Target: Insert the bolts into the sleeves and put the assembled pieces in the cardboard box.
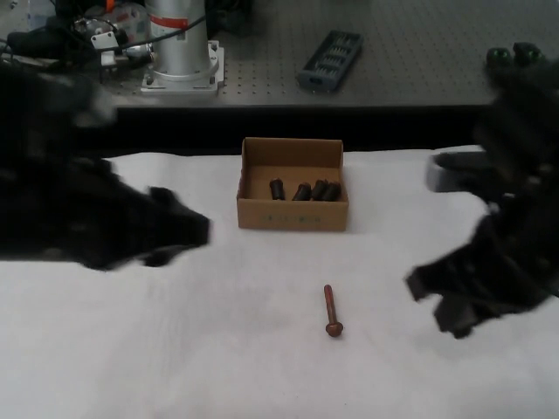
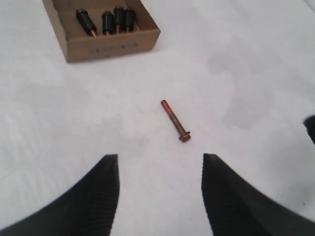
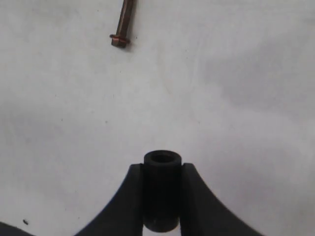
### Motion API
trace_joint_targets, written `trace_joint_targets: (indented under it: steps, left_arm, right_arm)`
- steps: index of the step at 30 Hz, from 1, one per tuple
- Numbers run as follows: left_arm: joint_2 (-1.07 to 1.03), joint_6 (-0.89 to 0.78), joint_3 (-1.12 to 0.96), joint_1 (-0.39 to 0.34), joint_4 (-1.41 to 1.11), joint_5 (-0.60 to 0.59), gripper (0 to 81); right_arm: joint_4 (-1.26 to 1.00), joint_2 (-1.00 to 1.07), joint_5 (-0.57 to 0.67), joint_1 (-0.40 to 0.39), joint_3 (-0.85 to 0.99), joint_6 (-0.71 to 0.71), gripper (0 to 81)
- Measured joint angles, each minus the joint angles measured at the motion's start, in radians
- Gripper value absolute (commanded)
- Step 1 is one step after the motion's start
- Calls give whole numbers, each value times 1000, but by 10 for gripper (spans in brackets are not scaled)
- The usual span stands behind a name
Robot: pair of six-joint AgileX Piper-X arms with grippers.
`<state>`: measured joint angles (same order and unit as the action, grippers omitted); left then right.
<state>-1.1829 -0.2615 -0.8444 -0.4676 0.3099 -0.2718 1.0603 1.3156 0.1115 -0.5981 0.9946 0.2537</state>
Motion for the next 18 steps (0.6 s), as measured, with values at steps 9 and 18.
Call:
trace_joint_targets:
  steps: [9, 18]
  left_arm:
    - [-328, -280, -67, -196, -150, 119, 303]
    - [-552, -412, -220, -262, -152, 165, 303]
  right_arm:
    - [66, -288, -10, 0, -100, 0, 28]
    - [121, -338, -33, 0, -105, 0, 28]
